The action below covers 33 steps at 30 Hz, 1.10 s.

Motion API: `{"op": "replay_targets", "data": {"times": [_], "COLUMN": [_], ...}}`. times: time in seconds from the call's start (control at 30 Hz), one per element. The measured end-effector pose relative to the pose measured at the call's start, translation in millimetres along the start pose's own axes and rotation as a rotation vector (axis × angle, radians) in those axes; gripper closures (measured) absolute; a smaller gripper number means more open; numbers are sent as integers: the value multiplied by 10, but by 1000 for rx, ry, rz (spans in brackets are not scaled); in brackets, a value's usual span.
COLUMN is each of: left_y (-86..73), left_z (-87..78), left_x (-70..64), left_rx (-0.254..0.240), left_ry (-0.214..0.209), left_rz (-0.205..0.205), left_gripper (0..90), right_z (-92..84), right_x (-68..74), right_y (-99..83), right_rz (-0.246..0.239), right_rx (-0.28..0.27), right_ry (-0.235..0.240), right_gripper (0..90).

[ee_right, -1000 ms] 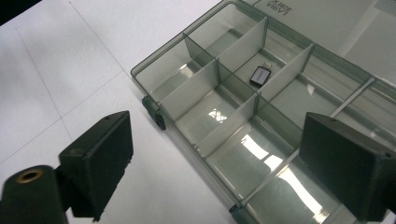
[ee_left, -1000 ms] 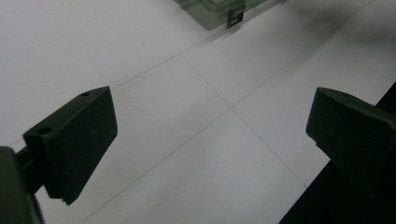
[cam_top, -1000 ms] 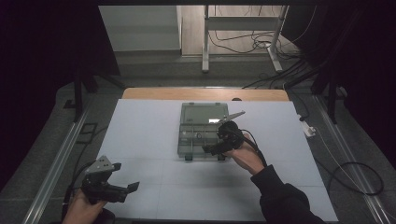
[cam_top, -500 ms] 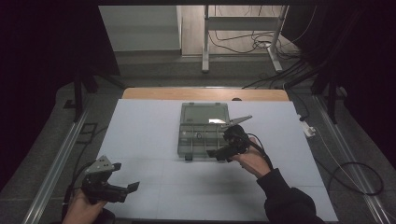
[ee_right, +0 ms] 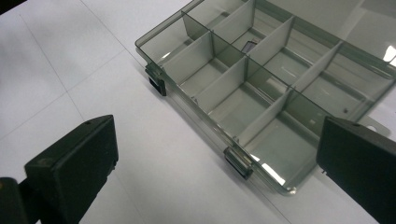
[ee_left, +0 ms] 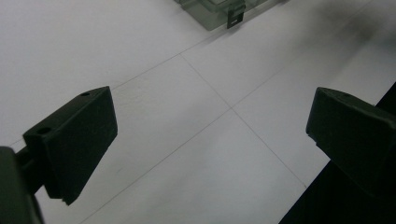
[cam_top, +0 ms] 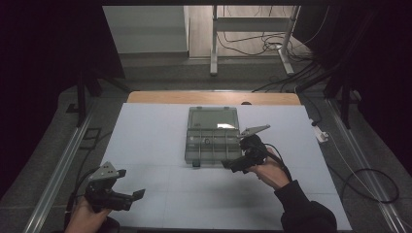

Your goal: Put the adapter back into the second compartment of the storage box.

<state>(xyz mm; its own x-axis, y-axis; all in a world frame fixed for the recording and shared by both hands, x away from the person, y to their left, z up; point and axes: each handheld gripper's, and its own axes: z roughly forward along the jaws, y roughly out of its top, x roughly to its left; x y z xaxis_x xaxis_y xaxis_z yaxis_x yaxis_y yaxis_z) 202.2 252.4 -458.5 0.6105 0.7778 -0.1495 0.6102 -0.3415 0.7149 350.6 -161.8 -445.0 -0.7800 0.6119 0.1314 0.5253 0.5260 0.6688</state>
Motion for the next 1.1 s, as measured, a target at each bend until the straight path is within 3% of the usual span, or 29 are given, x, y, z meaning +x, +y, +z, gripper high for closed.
{"op": "replay_targets", "data": {"times": [0.47, 1.1], "left_y": [2, 4], "left_z": [3, 4], "left_x": [-2, 0], "left_rx": [1, 3], "left_ry": [2, 3], "left_rz": [-1, -6], "left_gripper": [24, 23], "right_z": [-230, -547], "right_x": [21, -41], "right_y": [-153, -478], "right_rz": [-1, 35], "right_rx": [-33, -56], "right_ry": [-27, -72], "right_gripper": [0, 0]}}
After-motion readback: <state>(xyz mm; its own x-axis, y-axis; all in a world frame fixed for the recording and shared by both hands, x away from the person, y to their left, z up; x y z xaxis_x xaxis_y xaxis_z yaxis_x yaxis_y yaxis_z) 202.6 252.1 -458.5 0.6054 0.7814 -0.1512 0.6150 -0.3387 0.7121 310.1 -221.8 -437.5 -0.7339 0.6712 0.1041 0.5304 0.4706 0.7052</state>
